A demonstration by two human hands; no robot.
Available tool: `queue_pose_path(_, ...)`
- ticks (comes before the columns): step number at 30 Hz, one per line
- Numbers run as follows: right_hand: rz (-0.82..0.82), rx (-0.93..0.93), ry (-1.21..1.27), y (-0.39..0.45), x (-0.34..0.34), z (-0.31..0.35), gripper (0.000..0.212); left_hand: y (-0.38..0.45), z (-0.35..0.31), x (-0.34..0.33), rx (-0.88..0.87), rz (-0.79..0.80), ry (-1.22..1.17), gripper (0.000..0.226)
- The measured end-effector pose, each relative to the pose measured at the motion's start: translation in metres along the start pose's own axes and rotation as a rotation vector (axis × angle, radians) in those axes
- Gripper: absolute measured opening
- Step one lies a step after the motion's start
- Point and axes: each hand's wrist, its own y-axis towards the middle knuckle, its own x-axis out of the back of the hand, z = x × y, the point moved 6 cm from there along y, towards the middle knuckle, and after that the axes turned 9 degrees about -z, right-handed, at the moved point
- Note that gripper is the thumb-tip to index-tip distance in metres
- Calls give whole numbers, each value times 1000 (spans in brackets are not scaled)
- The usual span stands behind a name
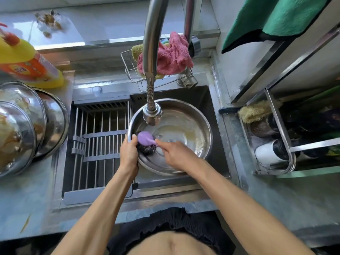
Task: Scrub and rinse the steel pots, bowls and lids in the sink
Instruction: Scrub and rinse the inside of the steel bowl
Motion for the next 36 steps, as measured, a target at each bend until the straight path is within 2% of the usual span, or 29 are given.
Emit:
queue_pose_path(2, 71, 18, -2, -9, 4, 6, 44, 0, -9, 4, -52, -80, -2, 24)
queue_pose_path(4, 164, 3, -65, -18, 11, -1, 43, 2, -20, 10, -111, -144, -34, 32)
queue_pose_path(7, 270, -113, -243, -29, 23, -27, 36, 7, -38, 16, -211, -103, -96, 37)
queue_pose_path(10, 225, -268, -360, -24, 44, -46, 36, -3, -54, 11, -324, 5, -117, 40)
queue_pose_path(14, 125, -313, -458, -7, 48, -41, 43, -19, -66, 2, -438, 63, -144, 46)
queue_pose_path(16, 176, -311, -350, -3, 35, -29, 38, -21, -66, 2, -469, 29, -174, 46)
queue_pose_path(18, 245, -291, -119, 0, 19, -11, 33, -21, -63, 3, -498, -15, -186, 47)
queue_pose_path(21, 235, -300, 115, 3, 3, 8, 27, -21, -65, 5, -543, -36, -182, 47)
queue_pose_path(22, 234, -311, 83, 2, 1, 6, 28, -21, -66, 7, -545, -44, -182, 47)
queue_pose_path(24, 222, -369, -139, -1, 7, -6, 34, -24, -68, 9, -546, -40, -180, 47)
queue_pose_path(27, 81, -386, -511, -2, 33, -22, 40, -28, -65, 8, -554, 58, -114, 46)
queue_pose_path(29, 27, -356, -611, -2, 39, -24, 45, -26, -64, 5, -559, 89, -86, 46)
queue_pose_path(31, 46, -394, -522, -5, 29, -25, 47, -28, -70, 2, -579, 80, -104, 46)
queue_pose_path(34, 96, -420, -94, -9, 4, -11, 36, -38, -79, -4, -683, 73, -83, 46)
queue_pose_path(36, 72, -403, 192, -9, -5, 4, 29, -38, -81, -5, -737, 69, -80, 47)
